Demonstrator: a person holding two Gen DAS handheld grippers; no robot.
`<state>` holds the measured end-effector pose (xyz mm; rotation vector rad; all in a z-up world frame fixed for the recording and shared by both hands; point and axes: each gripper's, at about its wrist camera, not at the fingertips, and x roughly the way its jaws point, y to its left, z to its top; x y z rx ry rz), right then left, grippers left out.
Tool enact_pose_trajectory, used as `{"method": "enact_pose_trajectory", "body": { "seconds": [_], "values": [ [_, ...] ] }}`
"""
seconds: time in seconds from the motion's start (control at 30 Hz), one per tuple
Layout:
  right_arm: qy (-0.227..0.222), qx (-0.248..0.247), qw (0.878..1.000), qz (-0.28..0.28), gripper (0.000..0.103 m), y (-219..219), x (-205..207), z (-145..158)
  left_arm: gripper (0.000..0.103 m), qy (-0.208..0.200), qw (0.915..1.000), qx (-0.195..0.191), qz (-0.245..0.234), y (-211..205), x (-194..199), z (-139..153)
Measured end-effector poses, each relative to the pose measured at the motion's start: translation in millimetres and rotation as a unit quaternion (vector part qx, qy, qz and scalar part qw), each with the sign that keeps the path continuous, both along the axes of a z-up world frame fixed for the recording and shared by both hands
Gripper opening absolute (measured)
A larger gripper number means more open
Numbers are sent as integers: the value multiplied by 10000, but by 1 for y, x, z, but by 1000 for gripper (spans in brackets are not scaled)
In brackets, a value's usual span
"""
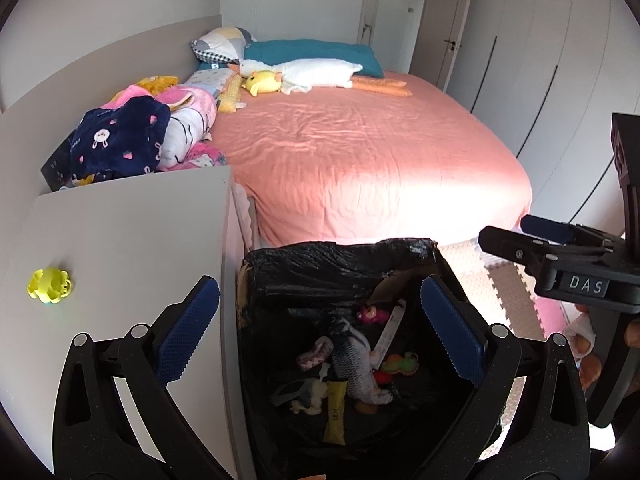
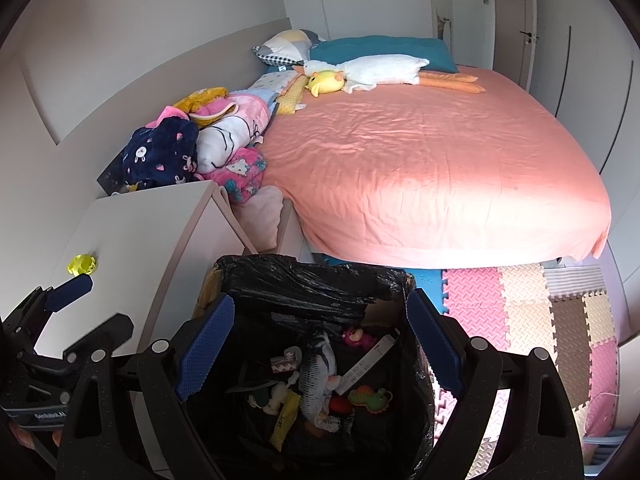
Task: Collect trash
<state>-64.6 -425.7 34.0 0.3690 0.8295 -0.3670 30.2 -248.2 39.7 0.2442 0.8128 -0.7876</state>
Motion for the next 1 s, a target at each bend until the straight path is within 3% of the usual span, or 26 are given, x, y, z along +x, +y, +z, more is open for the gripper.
{"method": "enact_pose_trajectory", "body": {
  "seconds": [0.33, 1.0],
  "values": [
    [-52, -16, 10000, -22, 88, -2, -4, 3, 98, 5, 9998, 194, -69, -6, -4, -2],
    [-52, -12, 10000, -20, 88, -3, -5, 4, 98, 287, 9994, 29, 176, 5, 4, -2]
  ]
}}
